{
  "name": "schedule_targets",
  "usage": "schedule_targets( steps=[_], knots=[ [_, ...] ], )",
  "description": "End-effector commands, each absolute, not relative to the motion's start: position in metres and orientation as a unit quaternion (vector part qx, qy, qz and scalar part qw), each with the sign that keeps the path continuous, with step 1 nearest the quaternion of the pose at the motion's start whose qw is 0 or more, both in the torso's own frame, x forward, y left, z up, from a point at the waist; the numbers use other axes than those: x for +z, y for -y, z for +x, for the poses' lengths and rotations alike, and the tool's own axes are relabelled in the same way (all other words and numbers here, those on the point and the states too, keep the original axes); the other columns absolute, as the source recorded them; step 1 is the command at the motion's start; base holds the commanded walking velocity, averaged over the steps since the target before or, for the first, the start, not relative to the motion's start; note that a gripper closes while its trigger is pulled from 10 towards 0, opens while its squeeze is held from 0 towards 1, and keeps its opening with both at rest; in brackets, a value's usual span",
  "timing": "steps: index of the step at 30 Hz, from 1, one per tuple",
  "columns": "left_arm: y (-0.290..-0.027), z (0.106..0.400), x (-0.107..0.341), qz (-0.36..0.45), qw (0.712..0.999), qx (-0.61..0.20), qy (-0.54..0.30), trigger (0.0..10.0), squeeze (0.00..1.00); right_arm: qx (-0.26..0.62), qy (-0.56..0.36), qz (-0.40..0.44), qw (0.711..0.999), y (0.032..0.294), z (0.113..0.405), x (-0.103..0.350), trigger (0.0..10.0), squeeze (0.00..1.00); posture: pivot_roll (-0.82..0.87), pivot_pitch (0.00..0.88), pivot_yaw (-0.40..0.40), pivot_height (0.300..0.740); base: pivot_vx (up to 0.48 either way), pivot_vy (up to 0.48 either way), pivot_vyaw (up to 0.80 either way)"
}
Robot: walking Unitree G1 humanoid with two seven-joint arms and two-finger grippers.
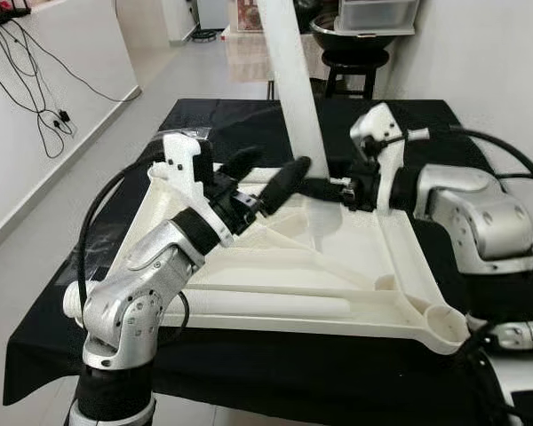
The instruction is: Building children table
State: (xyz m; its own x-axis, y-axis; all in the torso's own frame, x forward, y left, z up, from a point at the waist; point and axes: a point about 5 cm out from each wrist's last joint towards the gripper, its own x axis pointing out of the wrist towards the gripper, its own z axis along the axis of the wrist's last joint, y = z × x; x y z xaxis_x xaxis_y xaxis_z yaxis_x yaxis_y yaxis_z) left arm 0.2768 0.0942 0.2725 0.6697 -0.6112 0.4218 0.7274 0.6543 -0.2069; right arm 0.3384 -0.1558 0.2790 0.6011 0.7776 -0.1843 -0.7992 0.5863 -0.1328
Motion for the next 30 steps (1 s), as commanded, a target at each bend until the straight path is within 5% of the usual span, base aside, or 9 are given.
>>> schedule_targets(
  steps=[1, 20, 21, 30],
  knots=[
    [-0.098, 0.276, 0.273, -0.175, 0.899, -0.368, 0.161, 10.0, 0.0, 0.438, -0.049, -0.099, 0.892, 0.157, 0.339, 0.281, 0.0, 0.0, 0.03, 0.056, 0.022, 0.74, 0.0, 0.0, 0.0],
    [-0.102, 0.293, 0.299, -0.218, 0.896, -0.325, 0.208, 10.0, 0.0, 0.53, -0.082, -0.175, 0.826, 0.124, 0.311, 0.25, 0.0, 0.0, 0.02, 0.05, 0.031, 0.74, 0.0, 0.0, 0.0],
    [-0.102, 0.294, 0.301, -0.232, 0.893, -0.321, 0.213, 0.0, 0.0, 0.521, -0.087, -0.173, 0.832, 0.124, 0.314, 0.247, 0.0, 0.0, 0.02, 0.051, 0.03, 0.74, 0.0, 0.0, 0.0],
    [-0.108, 0.297, 0.304, -0.271, 0.885, -0.31, 0.22, 0.0, 0.0, 0.499, -0.094, -0.167, 0.845, 0.129, 0.32, 0.241, 0.0, 0.0, 0.01, 0.047, 0.025, 0.74, 0.0, 0.0, 0.0]
  ],
)
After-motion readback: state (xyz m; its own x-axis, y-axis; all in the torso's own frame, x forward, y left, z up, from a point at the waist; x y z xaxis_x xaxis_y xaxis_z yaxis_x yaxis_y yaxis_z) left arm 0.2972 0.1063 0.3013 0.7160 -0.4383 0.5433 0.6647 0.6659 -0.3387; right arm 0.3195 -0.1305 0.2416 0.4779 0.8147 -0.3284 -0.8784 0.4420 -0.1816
